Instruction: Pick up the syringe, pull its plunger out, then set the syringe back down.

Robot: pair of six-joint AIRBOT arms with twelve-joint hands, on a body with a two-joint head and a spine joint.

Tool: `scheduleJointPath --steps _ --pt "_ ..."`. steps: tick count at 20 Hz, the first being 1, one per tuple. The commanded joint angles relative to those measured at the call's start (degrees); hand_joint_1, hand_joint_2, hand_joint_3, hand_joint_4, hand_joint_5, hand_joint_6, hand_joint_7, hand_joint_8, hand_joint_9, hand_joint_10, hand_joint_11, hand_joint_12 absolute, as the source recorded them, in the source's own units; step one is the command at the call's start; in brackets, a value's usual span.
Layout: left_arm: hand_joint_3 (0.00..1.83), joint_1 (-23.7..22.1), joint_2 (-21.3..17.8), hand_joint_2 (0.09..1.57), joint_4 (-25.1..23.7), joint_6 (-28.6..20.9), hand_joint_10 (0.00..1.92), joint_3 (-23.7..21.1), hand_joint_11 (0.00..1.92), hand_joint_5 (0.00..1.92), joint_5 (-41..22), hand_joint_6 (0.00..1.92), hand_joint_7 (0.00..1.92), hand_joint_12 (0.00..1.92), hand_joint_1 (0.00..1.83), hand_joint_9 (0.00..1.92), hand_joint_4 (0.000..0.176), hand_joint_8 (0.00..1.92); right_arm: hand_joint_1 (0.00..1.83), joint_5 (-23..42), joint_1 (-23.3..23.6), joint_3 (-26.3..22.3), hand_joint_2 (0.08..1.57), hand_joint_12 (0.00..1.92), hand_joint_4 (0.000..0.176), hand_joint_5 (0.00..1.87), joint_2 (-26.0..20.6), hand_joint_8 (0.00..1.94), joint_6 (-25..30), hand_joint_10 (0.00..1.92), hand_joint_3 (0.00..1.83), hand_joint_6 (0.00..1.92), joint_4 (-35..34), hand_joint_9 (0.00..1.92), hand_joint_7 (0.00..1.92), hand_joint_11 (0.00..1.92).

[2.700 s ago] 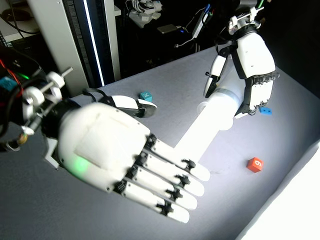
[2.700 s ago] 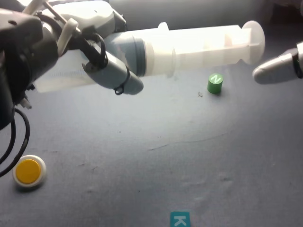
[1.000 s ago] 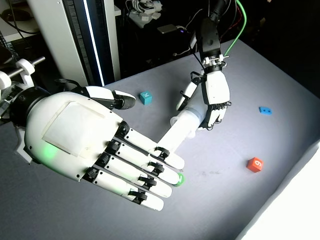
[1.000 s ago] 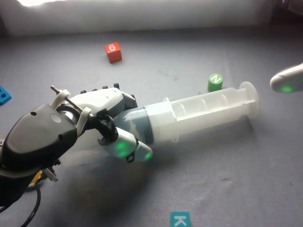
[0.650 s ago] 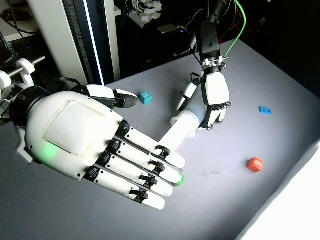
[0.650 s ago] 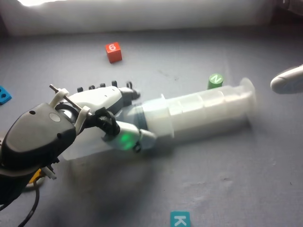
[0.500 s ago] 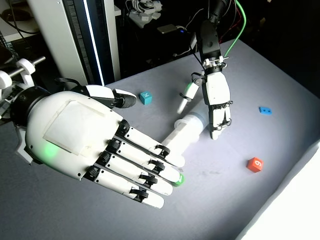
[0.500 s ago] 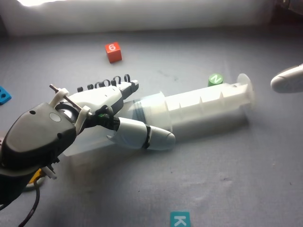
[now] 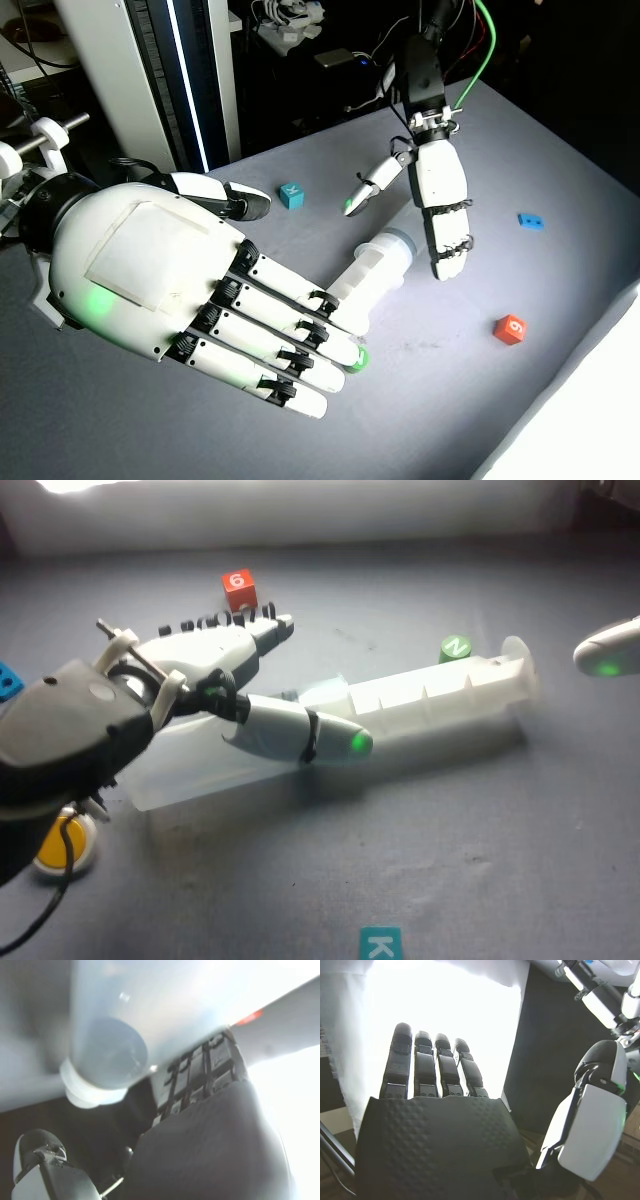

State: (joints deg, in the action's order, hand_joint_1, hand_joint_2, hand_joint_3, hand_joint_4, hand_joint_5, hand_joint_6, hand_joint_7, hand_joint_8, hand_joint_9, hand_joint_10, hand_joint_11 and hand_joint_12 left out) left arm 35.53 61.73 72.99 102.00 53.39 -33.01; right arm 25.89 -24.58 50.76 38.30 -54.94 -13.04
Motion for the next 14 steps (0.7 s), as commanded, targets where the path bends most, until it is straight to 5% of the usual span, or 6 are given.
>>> scheduleJointPath --steps 1,8,11,12,13,14 --pt "0.0 -1.82 -0.68 0.67 -2.01 1.37 0.0 -0.28 0.0 0.0 -2.23 0.0 0.0 0.16 0.32 0.0 0.0 0.0 0.39 6.86 0.39 0.18 0.68 0.24 0.0 0.0 -0.37 0.0 0.27 0.0 0.0 0.0 0.08 0.0 0.0 0.0" --pt "0.0 -11.21 -5.45 0.63 0.81 13.37 0.0 -2.58 0.0 0.0 4.38 0.0 0.02 0.18 0.17 0.03 0.0 0.0 0.31 6.86 0.26 0.16 0.68 0.21 0.0 0.0 -0.37 0.0 0.27 0.0 0.0 0.0 0.15 0.0 0.0 0.0" --pt "0.0 -14.97 -7.88 0.84 1.57 17.16 0.13 -4.43 0.1 0.49 6.8 0.05 0.6 0.97 0.26 0.58 0.0 0.08 0.21 6.86 0.23 0.15 0.72 0.93 0.0 0.24 -0.37 0.07 0.27 0.11 0.0 0.05 0.2 0.34 0.35 0.0" --pt "0.0 -16.34 -8.68 0.87 3.04 19.79 1.34 -4.91 0.05 0.27 8.52 1.03 0.28 1.7 0.25 0.27 0.0 1.25 0.17 6.86 0.22 0.15 0.81 1.49 0.0 0.37 -0.37 0.52 0.27 1.02 0.0 0.19 0.2 0.2 0.4 0.0" --pt "0.0 -17.59 -9.29 0.89 4.68 22.43 1.8 -5.2 0.08 0.08 10.16 1.63 0.09 1.88 0.2 0.15 0.0 1.79 0.21 6.86 0.21 0.14 0.83 1.83 0.0 0.23 -0.37 1.46 0.27 1.74 0.0 1.02 0.2 0.14 0.22 0.04" --pt "0.01 -19.12 -9.87 0.94 6.94 25.91 1.9 -5.52 0.08 0.07 11.9 1.66 0.13 1.91 0.16 0.16 0.0 1.86 0.19 6.86 0.2 0.13 0.85 1.9 0.0 0.2 -0.37 1.84 0.27 1.88 0.0 1.74 0.2 0.22 0.2 0.17"
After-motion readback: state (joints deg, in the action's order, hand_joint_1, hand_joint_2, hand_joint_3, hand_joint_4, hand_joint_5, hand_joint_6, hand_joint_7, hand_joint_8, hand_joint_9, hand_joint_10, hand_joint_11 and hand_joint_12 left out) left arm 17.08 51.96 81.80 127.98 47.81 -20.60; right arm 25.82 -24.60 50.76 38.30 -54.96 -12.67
